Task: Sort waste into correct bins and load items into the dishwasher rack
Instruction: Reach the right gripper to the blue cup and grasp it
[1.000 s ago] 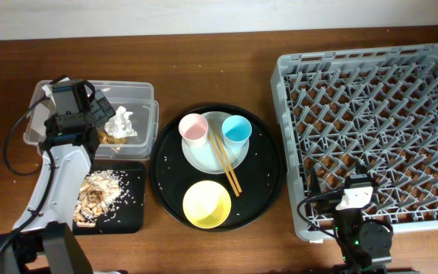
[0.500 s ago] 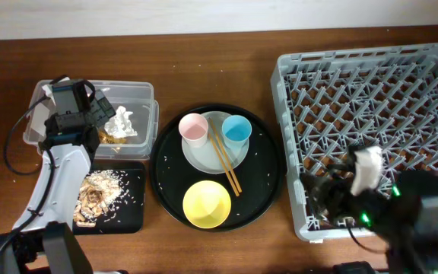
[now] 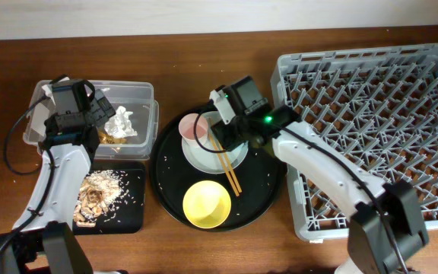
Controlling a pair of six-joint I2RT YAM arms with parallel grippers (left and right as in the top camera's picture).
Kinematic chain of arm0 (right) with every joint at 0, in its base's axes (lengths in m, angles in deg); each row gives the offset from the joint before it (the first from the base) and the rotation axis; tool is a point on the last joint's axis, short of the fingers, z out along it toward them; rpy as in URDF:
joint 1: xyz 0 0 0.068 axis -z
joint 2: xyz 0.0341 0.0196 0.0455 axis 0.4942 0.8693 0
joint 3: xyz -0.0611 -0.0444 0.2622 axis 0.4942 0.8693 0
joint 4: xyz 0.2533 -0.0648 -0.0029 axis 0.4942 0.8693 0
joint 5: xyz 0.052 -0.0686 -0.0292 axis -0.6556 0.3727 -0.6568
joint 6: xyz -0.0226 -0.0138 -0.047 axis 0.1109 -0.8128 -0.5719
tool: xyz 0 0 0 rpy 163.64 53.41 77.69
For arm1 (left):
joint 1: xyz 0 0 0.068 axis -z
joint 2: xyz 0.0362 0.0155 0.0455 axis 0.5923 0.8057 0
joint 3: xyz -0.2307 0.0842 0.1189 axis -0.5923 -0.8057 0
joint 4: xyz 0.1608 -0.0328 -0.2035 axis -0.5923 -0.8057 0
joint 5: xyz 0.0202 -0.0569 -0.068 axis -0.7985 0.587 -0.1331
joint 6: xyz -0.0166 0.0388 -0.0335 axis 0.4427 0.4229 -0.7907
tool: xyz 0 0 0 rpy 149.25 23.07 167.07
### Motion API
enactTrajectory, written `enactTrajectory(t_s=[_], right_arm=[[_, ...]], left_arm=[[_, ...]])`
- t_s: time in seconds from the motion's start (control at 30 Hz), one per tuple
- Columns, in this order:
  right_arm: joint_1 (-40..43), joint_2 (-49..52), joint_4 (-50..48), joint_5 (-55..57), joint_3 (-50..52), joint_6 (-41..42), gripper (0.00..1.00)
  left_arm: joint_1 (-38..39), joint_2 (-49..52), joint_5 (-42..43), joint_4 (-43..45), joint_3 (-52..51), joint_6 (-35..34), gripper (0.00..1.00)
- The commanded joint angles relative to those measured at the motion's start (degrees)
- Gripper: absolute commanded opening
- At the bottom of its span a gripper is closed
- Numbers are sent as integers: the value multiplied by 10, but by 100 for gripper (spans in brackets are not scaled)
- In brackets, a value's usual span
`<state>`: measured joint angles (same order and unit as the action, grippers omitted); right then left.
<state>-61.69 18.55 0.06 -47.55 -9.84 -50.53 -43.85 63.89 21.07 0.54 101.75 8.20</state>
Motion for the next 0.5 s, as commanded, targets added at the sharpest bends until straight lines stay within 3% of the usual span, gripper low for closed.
enactTrajectory(t_s=[0.0,0.13,0.23,0.37,0.47], right_arm=[[-2,11,-6,18,-5,-22,52],[-2,28,-1,31,-4,-22,52],[-2,54,5,31,-4,-22,45],[-2,64,10,31,-4,-22,24],[-2,64,17,31,-4,-22,15]], left_arm=[[-2,3,2,1,4,3,99],[-2,3,2,1,4,3,99],[-2,3,2,1,4,3,99],[-2,3,2,1,4,3,99],[-2,3,2,1,4,3,99]])
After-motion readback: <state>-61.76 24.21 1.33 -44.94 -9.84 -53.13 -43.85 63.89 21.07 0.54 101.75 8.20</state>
